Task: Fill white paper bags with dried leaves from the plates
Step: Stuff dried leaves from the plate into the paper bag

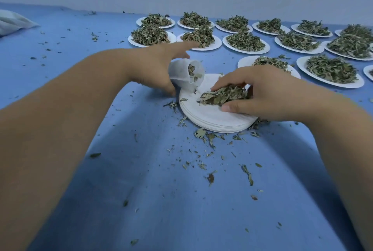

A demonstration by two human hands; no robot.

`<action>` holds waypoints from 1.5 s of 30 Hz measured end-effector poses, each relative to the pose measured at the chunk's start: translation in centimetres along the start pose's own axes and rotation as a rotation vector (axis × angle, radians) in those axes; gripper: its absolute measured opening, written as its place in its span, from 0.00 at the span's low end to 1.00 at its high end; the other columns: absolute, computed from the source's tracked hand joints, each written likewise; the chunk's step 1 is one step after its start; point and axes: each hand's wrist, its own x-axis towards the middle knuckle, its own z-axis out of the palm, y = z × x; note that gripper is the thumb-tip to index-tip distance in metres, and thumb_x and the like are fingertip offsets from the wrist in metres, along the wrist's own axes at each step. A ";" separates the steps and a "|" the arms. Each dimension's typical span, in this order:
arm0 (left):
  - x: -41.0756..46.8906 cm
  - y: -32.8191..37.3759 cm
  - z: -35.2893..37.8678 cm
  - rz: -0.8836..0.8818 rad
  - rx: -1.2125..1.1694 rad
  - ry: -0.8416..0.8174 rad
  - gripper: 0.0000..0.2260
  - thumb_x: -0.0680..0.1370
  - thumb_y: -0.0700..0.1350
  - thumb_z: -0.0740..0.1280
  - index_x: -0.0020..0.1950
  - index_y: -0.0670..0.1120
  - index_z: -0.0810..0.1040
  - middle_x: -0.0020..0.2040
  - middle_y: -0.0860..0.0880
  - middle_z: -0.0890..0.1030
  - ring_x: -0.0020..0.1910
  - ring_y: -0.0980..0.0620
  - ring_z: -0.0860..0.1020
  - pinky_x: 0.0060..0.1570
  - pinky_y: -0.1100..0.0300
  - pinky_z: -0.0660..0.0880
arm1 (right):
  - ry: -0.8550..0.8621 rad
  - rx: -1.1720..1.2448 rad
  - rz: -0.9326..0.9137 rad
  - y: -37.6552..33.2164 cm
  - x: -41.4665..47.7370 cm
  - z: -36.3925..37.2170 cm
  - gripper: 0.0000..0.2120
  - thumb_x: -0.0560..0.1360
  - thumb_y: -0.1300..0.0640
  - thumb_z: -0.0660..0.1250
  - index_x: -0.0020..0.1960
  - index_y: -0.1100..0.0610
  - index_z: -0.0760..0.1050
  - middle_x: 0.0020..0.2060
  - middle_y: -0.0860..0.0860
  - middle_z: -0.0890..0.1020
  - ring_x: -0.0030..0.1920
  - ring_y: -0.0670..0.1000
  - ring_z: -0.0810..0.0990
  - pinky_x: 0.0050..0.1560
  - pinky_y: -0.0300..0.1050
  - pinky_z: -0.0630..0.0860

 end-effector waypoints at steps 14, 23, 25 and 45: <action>-1.7 -0.4 1.3 -0.008 -0.101 0.555 0.07 0.72 0.42 0.70 0.48 0.48 0.77 0.41 0.51 0.78 0.38 0.51 0.74 0.35 0.59 0.69 | 0.289 0.274 0.105 -1.2 -0.1 -0.7 0.11 0.75 0.51 0.76 0.56 0.42 0.82 0.29 0.30 0.78 0.26 0.36 0.77 0.28 0.24 0.68; -1.9 -0.4 4.3 -0.051 -0.033 0.617 0.11 0.69 0.42 0.67 0.47 0.54 0.70 0.38 0.52 0.75 0.37 0.51 0.74 0.33 0.55 0.69 | 0.401 0.104 0.133 -1.2 -0.4 -1.2 0.13 0.76 0.50 0.74 0.61 0.43 0.82 0.39 0.32 0.78 0.34 0.28 0.74 0.34 0.20 0.66; -2.0 -0.9 4.0 -0.057 -0.064 0.647 0.12 0.69 0.43 0.67 0.49 0.54 0.71 0.39 0.52 0.76 0.38 0.53 0.74 0.33 0.56 0.69 | 0.440 -0.005 0.146 -1.2 -0.5 -1.3 0.14 0.77 0.51 0.73 0.63 0.46 0.82 0.45 0.38 0.78 0.37 0.33 0.74 0.38 0.18 0.64; -2.4 1.7 4.5 0.049 0.211 0.680 0.14 0.68 0.44 0.67 0.52 0.49 0.73 0.39 0.52 0.75 0.40 0.42 0.74 0.37 0.52 0.72 | 0.340 0.221 0.097 -3.7 0.2 0.1 0.13 0.75 0.53 0.75 0.59 0.42 0.82 0.46 0.38 0.82 0.35 0.36 0.79 0.34 0.26 0.72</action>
